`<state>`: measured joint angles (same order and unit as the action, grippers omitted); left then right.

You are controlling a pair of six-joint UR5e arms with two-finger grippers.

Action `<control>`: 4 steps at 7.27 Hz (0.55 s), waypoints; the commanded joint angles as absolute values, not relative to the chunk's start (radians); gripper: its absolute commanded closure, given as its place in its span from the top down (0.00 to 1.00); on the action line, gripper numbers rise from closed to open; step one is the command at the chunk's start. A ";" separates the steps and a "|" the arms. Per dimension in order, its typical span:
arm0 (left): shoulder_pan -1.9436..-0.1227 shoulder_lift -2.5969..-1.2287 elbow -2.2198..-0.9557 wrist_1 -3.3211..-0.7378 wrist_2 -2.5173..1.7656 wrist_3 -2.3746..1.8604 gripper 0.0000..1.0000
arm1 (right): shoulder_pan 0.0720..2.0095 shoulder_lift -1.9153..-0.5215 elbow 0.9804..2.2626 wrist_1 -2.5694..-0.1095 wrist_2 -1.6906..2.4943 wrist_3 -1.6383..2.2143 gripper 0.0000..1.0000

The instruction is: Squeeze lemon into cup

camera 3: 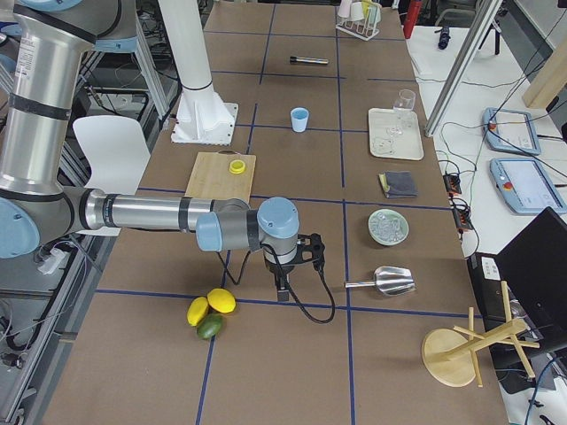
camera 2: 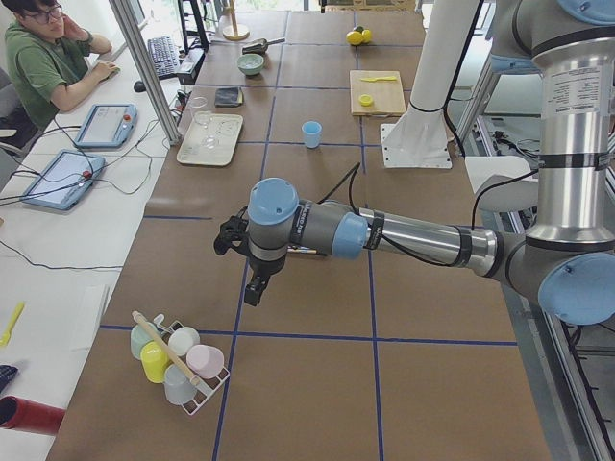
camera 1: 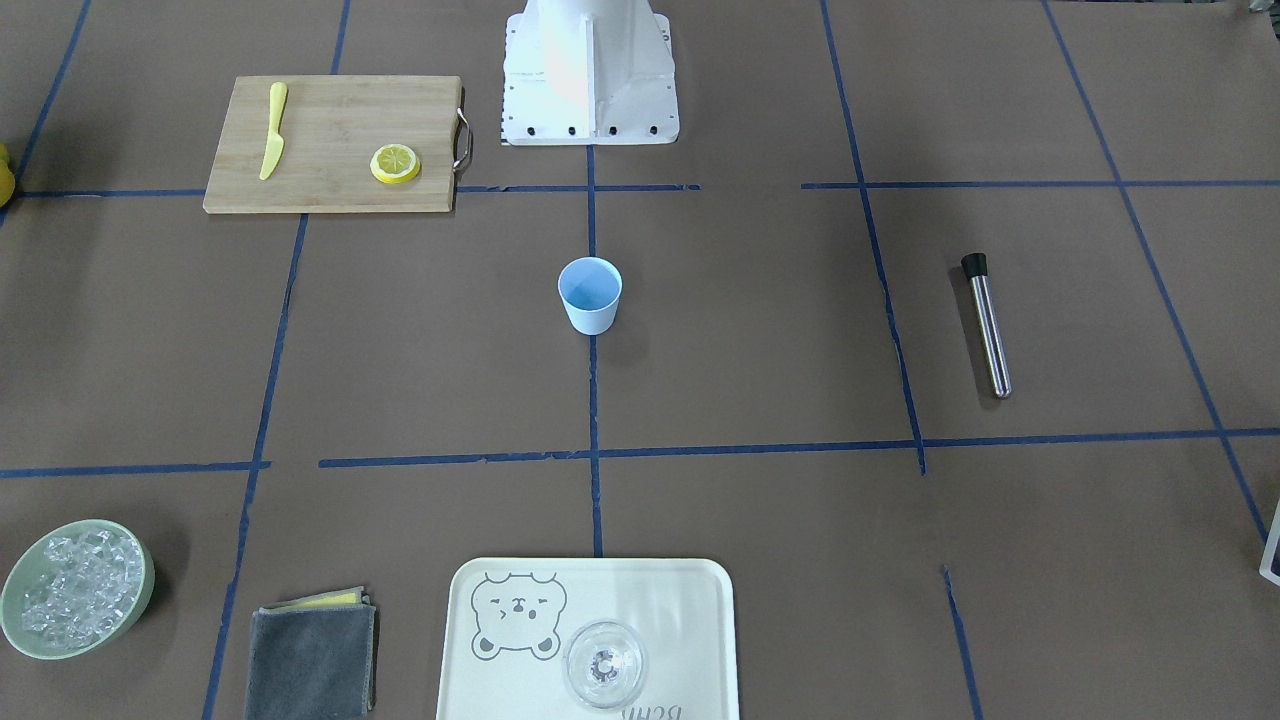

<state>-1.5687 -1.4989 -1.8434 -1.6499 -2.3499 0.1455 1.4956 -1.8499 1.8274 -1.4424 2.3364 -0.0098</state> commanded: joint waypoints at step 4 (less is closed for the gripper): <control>-1.569 -1.523 -1.803 -1.654 -2.359 0.140 1.00 | 1.497 -1.774 1.873 -1.442 2.338 0.017 1.00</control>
